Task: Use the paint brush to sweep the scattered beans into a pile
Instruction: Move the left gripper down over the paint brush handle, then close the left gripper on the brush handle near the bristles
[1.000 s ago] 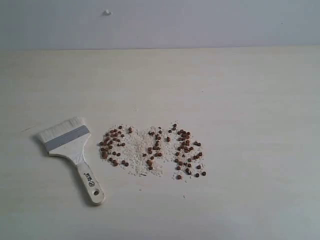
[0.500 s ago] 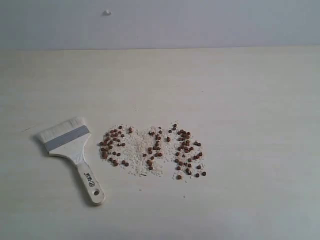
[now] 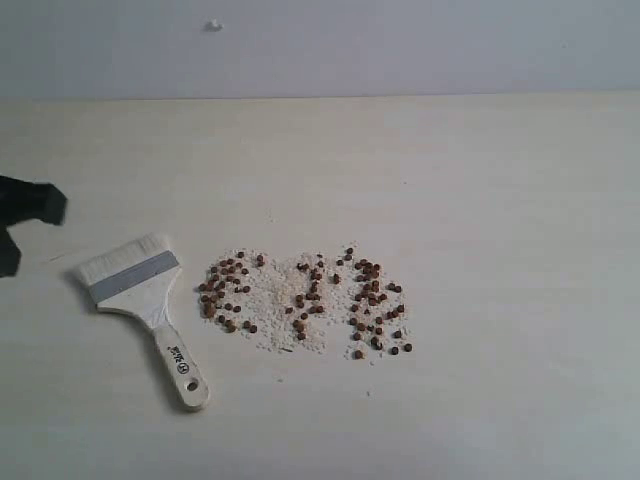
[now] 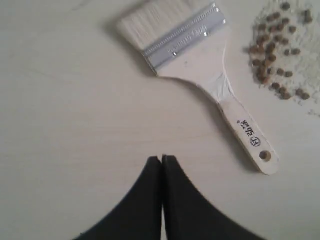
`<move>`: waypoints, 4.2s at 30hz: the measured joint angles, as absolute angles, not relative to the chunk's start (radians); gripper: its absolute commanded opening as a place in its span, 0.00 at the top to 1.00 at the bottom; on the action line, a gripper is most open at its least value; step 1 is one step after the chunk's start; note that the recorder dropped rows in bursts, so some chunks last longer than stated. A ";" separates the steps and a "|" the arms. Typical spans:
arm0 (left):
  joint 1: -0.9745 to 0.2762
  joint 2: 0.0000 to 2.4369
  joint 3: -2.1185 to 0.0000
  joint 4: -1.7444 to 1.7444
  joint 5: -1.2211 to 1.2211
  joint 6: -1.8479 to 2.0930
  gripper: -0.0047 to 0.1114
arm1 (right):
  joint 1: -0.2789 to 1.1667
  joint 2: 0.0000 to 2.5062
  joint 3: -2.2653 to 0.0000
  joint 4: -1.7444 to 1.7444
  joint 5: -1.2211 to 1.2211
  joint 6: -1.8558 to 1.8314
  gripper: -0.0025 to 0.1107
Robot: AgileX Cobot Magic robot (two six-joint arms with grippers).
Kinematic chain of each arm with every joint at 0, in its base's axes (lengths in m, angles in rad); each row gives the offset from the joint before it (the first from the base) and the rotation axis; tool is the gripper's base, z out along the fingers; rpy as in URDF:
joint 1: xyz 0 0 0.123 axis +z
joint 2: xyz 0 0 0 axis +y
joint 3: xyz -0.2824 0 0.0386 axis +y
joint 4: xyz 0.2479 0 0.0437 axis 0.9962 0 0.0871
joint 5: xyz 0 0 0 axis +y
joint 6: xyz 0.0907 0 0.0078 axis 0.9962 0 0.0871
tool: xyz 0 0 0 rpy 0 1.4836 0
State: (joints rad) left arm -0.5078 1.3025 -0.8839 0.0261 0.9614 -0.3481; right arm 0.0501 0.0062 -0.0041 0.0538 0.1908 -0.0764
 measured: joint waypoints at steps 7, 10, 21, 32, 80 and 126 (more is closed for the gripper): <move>-0.661 1.461 -0.884 0.182 0.846 -0.069 0.96 | 0.050 0.006 -0.004 0.054 0.191 -0.076 0.98; -0.681 1.475 -0.884 0.244 0.846 0.147 0.96 | 0.050 0.006 -0.004 0.054 0.191 -0.076 0.98; -0.681 1.477 -0.884 0.244 0.765 1.325 0.96 | 0.050 0.006 -0.004 0.054 0.191 -0.076 0.98; -0.685 1.588 -0.884 -0.078 0.703 1.790 0.22 | 0.050 0.006 -0.004 0.054 0.191 -0.076 0.98; -0.695 1.827 -0.884 0.119 0.539 1.902 0.50 | 0.050 0.006 -0.004 0.054 0.191 -0.076 0.98; -0.695 1.865 -0.898 0.107 0.617 1.861 0.96 | 0.050 0.006 -0.004 0.054 0.191 -0.076 0.98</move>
